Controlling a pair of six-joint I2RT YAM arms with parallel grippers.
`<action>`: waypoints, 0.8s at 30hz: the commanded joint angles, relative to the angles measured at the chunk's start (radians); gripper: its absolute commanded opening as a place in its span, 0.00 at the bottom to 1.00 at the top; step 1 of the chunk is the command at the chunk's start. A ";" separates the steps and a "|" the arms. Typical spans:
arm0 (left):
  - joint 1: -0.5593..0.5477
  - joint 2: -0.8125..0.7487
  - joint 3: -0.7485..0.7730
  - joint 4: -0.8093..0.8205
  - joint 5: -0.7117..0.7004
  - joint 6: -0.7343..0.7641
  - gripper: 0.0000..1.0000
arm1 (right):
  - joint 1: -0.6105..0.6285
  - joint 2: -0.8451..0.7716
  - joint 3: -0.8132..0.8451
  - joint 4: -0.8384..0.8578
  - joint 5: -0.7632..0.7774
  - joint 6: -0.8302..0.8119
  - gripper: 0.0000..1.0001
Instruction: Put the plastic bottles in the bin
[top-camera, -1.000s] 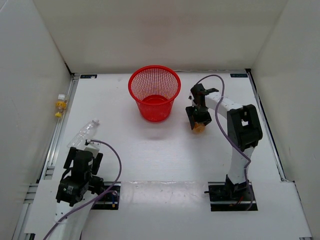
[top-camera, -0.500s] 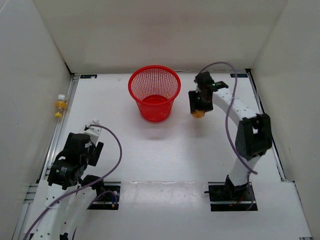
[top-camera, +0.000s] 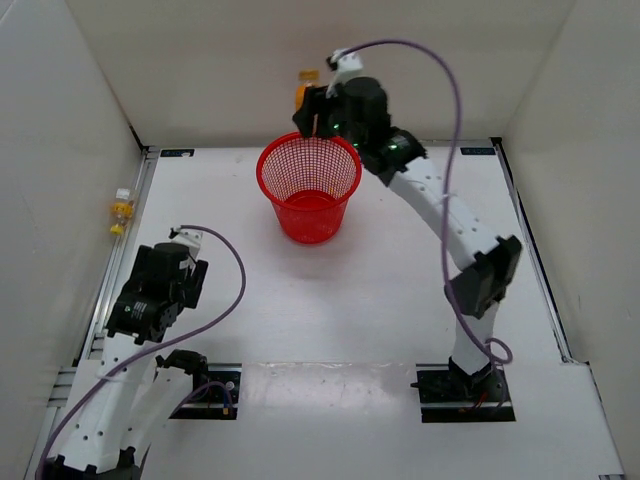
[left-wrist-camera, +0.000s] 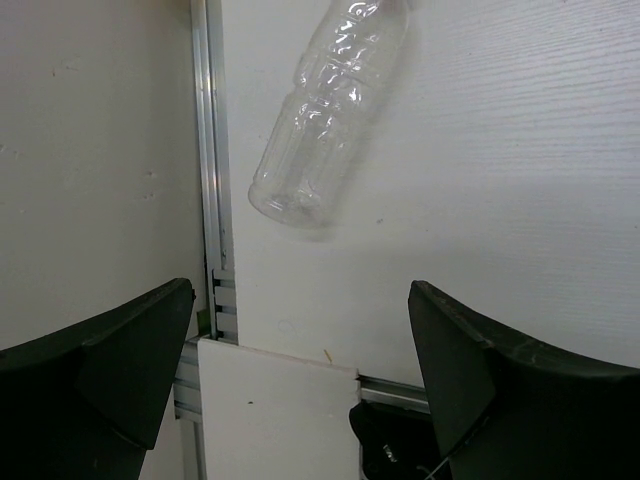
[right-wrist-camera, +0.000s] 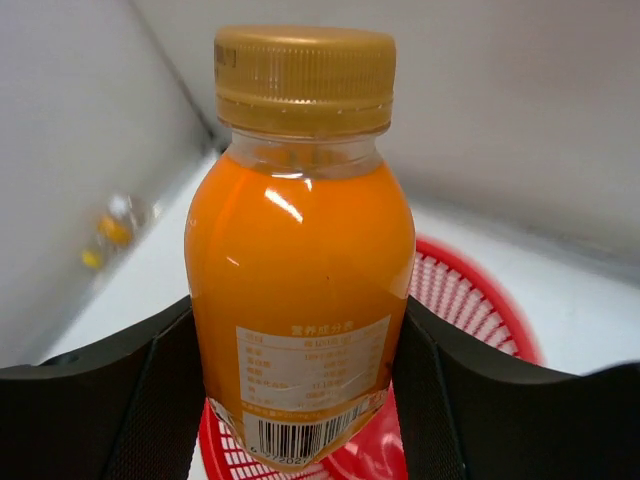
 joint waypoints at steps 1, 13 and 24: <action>0.006 0.021 0.037 0.040 -0.016 -0.014 1.00 | 0.032 0.128 0.022 -0.109 -0.041 -0.015 0.48; 0.015 0.308 0.060 0.072 -0.171 0.150 1.00 | 0.062 0.096 -0.042 -0.109 -0.030 0.006 0.91; 0.331 0.814 0.395 -0.058 0.119 0.437 1.00 | 0.121 -0.108 -0.166 -0.118 0.005 -0.110 0.92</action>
